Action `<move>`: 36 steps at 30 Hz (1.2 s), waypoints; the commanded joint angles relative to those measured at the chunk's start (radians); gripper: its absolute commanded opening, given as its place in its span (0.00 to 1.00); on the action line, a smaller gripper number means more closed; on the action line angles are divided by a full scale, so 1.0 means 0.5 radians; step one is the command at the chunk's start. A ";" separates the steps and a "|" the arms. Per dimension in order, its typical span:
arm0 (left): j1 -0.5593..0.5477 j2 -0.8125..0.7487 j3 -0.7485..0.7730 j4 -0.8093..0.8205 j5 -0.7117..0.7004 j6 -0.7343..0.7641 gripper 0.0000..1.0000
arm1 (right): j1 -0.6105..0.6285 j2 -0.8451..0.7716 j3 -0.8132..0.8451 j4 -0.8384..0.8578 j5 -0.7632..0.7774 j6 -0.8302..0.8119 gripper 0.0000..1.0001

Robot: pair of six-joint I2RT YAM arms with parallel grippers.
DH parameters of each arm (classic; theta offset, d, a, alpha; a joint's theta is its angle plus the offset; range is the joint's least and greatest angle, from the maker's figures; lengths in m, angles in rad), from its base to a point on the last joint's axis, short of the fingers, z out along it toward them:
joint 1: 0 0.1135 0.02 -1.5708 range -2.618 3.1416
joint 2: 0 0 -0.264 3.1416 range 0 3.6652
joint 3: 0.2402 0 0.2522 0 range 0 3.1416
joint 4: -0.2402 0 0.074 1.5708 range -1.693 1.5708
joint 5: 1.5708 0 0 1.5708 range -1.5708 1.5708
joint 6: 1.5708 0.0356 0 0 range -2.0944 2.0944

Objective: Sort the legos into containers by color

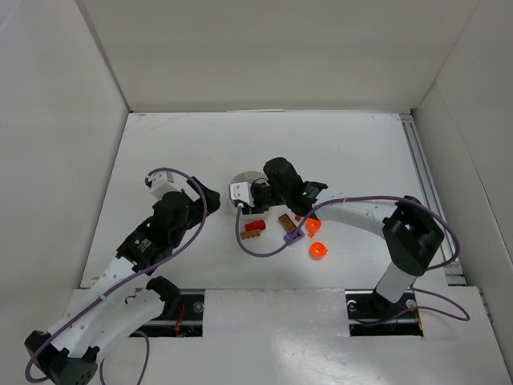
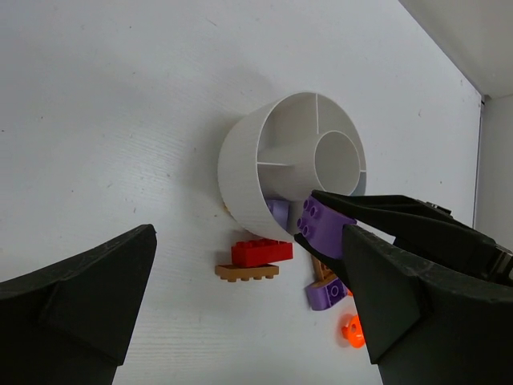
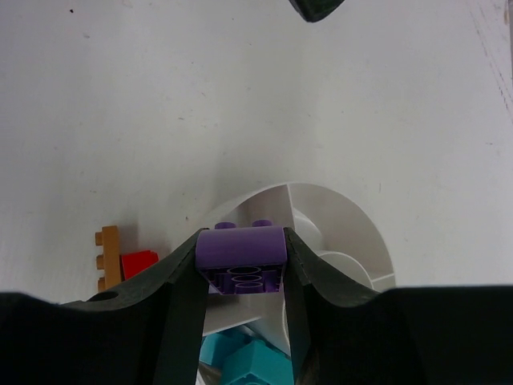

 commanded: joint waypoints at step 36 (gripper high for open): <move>-0.185 0.360 -0.012 0.635 0.584 0.599 1.00 | -0.336 -1.176 -0.422 -0.133 0.686 0.512 1.00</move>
